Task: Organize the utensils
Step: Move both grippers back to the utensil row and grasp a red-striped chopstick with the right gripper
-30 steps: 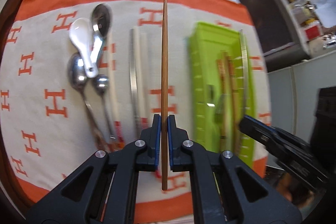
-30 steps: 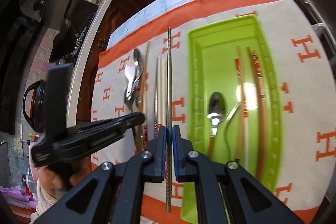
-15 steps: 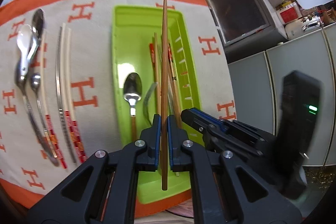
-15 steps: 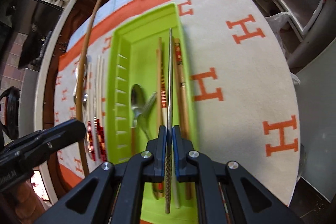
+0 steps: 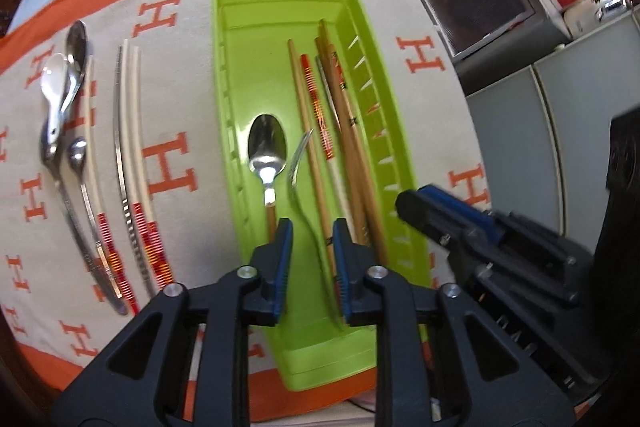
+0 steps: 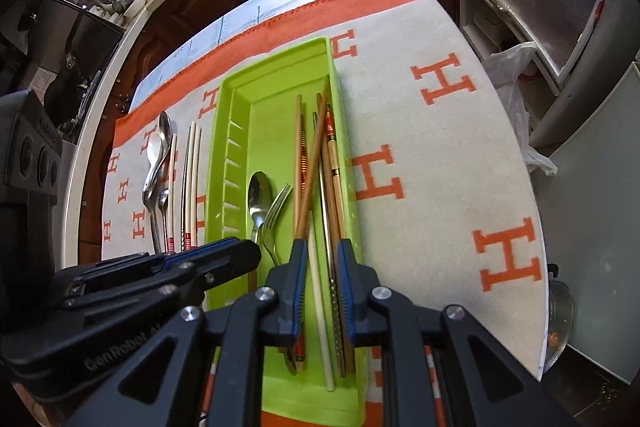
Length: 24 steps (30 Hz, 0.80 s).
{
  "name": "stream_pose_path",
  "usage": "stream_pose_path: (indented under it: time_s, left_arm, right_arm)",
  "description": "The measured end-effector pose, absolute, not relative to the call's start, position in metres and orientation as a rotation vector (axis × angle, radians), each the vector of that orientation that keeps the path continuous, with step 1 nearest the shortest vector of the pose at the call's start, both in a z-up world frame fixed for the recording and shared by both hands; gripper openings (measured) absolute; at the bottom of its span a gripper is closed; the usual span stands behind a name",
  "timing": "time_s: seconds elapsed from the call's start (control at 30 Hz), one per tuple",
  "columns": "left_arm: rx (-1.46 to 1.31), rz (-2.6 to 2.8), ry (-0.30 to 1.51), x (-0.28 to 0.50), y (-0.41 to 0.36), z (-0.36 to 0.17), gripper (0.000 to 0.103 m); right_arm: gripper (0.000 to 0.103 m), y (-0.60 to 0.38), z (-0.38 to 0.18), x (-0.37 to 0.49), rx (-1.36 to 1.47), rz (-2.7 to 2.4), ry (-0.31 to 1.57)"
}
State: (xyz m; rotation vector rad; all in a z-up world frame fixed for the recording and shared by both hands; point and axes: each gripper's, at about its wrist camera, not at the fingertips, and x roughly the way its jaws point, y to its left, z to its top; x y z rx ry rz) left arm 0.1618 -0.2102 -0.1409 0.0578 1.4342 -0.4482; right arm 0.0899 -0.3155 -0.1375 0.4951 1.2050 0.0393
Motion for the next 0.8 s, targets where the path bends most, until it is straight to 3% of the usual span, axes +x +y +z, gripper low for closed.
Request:
stream_pose_path:
  time_s: [0.17,0.8]
  left_arm:
    - [0.106,-0.448,1.383,0.143,-0.192,-0.127,0.027]
    - [0.117,-0.217,1.159,0.148,-0.044,-0.049,0.028]
  right_arm:
    - [0.016,-0.311,-0.135,0.085,0.496,0.049,1.198]
    - [0.016,-0.238,-0.102,0.092,0.346,0.177,1.194]
